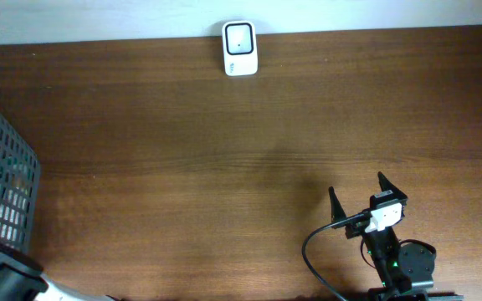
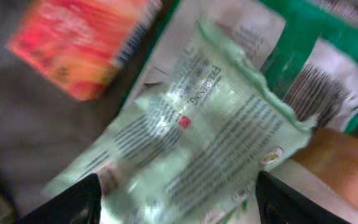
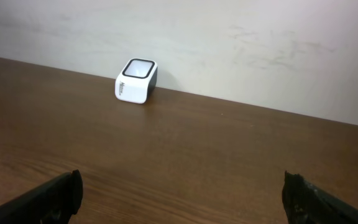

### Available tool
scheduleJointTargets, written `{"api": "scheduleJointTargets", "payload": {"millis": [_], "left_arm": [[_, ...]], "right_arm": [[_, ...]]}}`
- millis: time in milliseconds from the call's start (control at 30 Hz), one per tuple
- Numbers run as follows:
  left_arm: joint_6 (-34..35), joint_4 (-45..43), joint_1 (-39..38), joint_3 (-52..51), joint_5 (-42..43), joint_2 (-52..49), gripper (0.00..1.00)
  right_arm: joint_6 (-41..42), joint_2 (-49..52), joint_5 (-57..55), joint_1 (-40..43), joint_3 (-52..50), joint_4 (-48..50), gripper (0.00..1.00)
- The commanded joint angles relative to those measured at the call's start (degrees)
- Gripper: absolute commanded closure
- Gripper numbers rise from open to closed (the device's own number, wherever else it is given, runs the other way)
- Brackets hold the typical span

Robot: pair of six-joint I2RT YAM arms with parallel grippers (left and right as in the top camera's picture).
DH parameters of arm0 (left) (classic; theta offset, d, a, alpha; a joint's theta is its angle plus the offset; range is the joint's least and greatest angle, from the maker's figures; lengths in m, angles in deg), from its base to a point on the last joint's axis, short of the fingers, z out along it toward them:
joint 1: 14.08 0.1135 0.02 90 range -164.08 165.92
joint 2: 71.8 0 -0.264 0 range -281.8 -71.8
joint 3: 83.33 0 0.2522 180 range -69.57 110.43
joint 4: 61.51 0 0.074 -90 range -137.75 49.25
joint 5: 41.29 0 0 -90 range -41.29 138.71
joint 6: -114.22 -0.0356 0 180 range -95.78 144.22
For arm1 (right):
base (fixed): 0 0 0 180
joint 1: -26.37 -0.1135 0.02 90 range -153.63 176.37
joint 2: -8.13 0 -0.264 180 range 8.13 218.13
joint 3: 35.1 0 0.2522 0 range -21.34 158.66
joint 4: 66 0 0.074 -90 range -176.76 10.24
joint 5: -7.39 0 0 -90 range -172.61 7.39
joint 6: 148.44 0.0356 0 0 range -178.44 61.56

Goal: Scan the item barcode
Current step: 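Reach the left gripper into the grey basket and grasp the mint-green packet, then carry the mint-green packet to the table centre and release it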

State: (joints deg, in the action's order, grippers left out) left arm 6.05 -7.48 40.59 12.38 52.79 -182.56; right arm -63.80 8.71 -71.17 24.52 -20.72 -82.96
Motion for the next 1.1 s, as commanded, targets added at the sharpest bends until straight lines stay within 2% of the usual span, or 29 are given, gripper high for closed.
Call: {"api": "scheduleJointTargets", "payload": {"millis": [0,67,100,133,200,400,533,567,667,800,900,1067], "left_arm": [[-4.9,-0.7,0.2,-0.5,0.7,-2.5,0.24],[-6.0,-0.8,0.2,-0.5,1.3,-3.1,0.26],[-6.0,-0.9,0.2,-0.5,1.3,-3.4,0.30],[-6.0,-1.0,0.2,-0.5,1.3,-3.5,0.39],[-5.9,-1.6,0.2,-0.5,1.3,-3.5,0.68],[-2.8,1.0,0.1,4.0,1.4,-1.1,1.00],[1.6,2.0,-0.1,7.8,6.4,5.3,1.00],[7.5,2.0,-0.1,9.7,10.1,8.6,1.00],[15.9,1.7,-0.1,12.5,16.6,17.1,1.00],[19.3,-0.7,-1.0,13.4,26.9,31.2,1.00],[19.3,-0.9,-9.4,13.4,27.6,41.2,1.00],[18.8,5.4,-25.5,13.2,26.8,43.0,1.00]], "right_arm": [[-0.2,-0.4,0.2,0.4,-0.3,-0.3,0.02],[-0.2,-0.4,0.2,0.4,-0.3,-0.3,0.02],[-0.2,-0.4,0.2,0.4,-0.3,-0.3,0.02],[-0.2,-0.4,0.2,0.4,-0.3,-0.3,0.02],[-0.2,-0.4,0.2,0.4,-0.3,-0.3,0.01],[-0.2,-0.4,0.2,0.4,-0.3,-0.3,0.02],[-0.2,-0.4,0.2,0.4,-0.3,-0.3,0.02],[-0.2,-0.4,0.2,0.4,-0.3,-0.3,0.01],[-0.2,-0.4,0.2,0.4,-0.3,-0.3,0.02],[-0.2,-0.4,0.2,0.4,-0.3,-0.3,0.02],[-0.2,-0.4,0.2,0.4,-0.3,-0.3,0.02],[-0.2,-0.4,0.2,0.4,-0.3,-0.3,0.02]]}}
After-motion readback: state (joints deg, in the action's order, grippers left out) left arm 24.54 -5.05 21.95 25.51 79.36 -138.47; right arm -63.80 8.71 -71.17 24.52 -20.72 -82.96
